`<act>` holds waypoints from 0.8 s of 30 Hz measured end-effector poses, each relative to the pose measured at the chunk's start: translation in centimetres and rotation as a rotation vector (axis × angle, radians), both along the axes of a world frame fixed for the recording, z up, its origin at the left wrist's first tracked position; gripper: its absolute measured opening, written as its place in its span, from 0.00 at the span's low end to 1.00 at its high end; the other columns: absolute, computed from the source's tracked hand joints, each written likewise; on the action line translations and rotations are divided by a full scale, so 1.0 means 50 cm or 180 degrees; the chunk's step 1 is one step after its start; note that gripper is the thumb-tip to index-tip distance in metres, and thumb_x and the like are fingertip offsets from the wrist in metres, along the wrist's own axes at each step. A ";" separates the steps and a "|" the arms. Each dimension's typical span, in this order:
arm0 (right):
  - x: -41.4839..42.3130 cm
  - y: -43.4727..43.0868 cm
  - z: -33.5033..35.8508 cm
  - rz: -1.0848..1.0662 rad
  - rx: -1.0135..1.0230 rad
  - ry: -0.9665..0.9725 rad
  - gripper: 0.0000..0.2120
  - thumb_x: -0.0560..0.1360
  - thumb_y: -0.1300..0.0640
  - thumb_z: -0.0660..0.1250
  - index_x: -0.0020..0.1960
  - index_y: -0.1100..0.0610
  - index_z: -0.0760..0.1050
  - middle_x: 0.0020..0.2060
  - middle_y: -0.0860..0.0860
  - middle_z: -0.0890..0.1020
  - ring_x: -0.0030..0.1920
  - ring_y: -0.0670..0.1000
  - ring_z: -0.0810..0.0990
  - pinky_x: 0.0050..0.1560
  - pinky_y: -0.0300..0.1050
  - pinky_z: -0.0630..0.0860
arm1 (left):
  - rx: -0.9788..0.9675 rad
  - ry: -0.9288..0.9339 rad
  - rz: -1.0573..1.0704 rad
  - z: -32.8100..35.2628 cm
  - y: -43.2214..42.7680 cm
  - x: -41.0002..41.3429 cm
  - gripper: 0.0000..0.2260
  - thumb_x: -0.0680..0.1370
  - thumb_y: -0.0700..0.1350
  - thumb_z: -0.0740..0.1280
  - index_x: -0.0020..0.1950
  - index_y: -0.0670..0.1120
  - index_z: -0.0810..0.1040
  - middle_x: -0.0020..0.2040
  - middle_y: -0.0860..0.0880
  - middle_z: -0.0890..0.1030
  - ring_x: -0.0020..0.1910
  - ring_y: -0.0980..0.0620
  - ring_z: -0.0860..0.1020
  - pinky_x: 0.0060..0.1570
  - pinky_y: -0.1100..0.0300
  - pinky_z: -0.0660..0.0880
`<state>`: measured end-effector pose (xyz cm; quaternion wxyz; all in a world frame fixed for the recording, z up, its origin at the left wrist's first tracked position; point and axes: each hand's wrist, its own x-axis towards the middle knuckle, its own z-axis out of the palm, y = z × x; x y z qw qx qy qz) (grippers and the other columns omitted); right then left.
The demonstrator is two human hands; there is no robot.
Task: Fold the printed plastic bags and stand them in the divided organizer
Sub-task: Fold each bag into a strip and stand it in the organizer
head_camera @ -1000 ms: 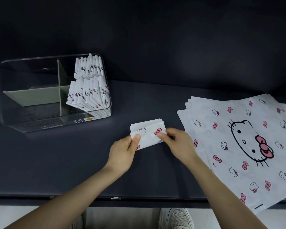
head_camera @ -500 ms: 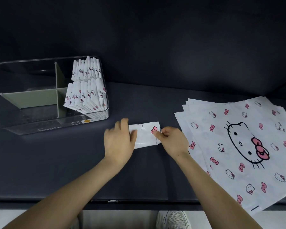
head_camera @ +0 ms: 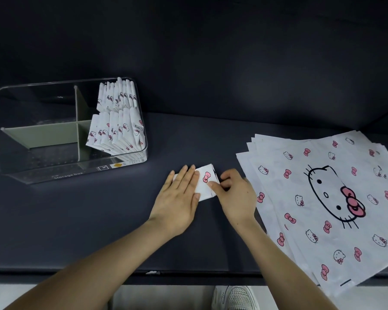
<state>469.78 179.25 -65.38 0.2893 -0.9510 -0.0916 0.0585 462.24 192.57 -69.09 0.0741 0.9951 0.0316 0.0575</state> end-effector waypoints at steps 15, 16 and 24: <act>0.029 0.069 -0.005 -0.0466 -0.0369 0.0287 0.11 0.74 0.46 0.68 0.51 0.52 0.78 0.44 0.49 0.81 0.50 0.53 0.78 0.37 0.41 0.66 | -0.0085 0.0262 -0.0011 0.008 -0.001 0.001 0.28 0.80 0.52 0.39 0.76 0.42 0.58 0.77 0.45 0.56 0.77 0.48 0.54 0.75 0.53 0.41; 0.037 0.069 0.002 -0.0499 -0.0339 0.0382 0.08 0.74 0.48 0.68 0.47 0.53 0.79 0.39 0.49 0.81 0.44 0.53 0.79 0.34 0.39 0.65 | -0.0085 0.0259 0.0010 0.005 -0.001 0.003 0.29 0.79 0.53 0.36 0.77 0.42 0.53 0.78 0.47 0.52 0.78 0.49 0.50 0.74 0.54 0.37; 0.038 0.043 0.041 -0.0508 0.0441 0.1334 0.21 0.68 0.63 0.71 0.24 0.57 0.62 0.21 0.50 0.69 0.26 0.54 0.70 0.30 0.41 0.64 | 0.0058 0.0093 0.0057 -0.003 0.000 0.004 0.24 0.80 0.50 0.51 0.70 0.40 0.71 0.70 0.44 0.72 0.71 0.46 0.69 0.69 0.49 0.56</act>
